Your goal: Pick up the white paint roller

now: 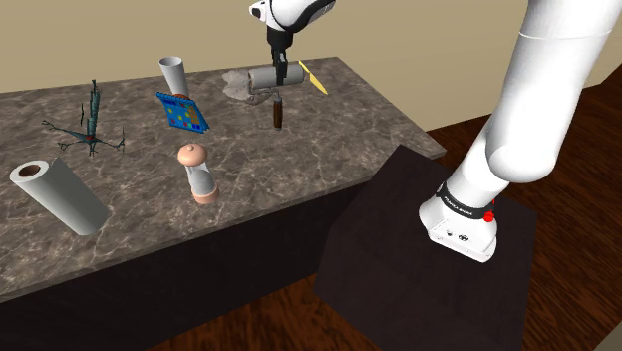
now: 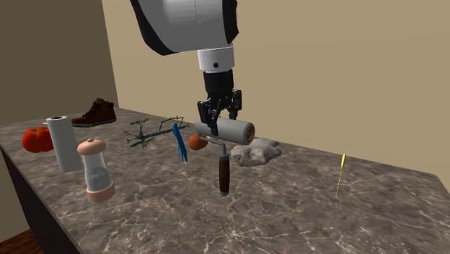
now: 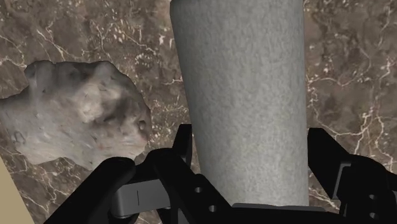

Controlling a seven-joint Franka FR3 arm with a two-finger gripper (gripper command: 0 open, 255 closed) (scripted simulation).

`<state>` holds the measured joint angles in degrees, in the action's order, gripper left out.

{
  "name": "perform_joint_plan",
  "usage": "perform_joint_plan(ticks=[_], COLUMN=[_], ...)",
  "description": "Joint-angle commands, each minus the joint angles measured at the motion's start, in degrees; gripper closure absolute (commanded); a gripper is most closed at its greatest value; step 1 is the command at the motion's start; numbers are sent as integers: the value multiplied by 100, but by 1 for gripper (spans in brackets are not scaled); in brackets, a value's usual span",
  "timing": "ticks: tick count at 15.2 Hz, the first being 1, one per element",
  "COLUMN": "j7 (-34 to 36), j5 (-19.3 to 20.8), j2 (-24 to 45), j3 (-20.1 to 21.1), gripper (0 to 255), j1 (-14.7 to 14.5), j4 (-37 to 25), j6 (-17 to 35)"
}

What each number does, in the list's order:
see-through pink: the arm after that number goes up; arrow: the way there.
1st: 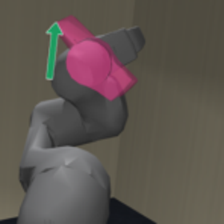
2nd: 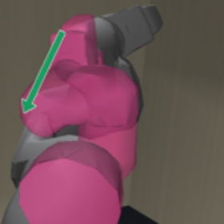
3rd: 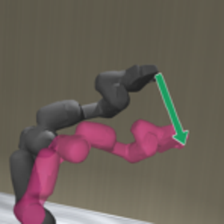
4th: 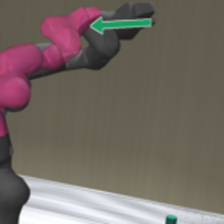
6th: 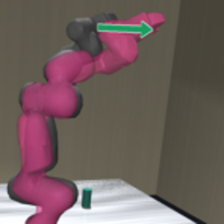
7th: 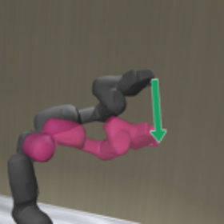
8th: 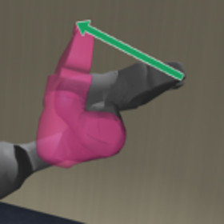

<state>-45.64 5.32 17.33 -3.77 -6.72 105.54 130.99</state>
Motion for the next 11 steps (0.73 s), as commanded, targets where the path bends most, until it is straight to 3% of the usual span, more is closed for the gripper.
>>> perform_joint_plan(ticks=[1,11], j7=[0,-17], j5=[0,-6], j2=[3,-90], j3=[-1,1], gripper=[255,255], j1=[1,-1], j4=[7,-94], j6=[4,-189])
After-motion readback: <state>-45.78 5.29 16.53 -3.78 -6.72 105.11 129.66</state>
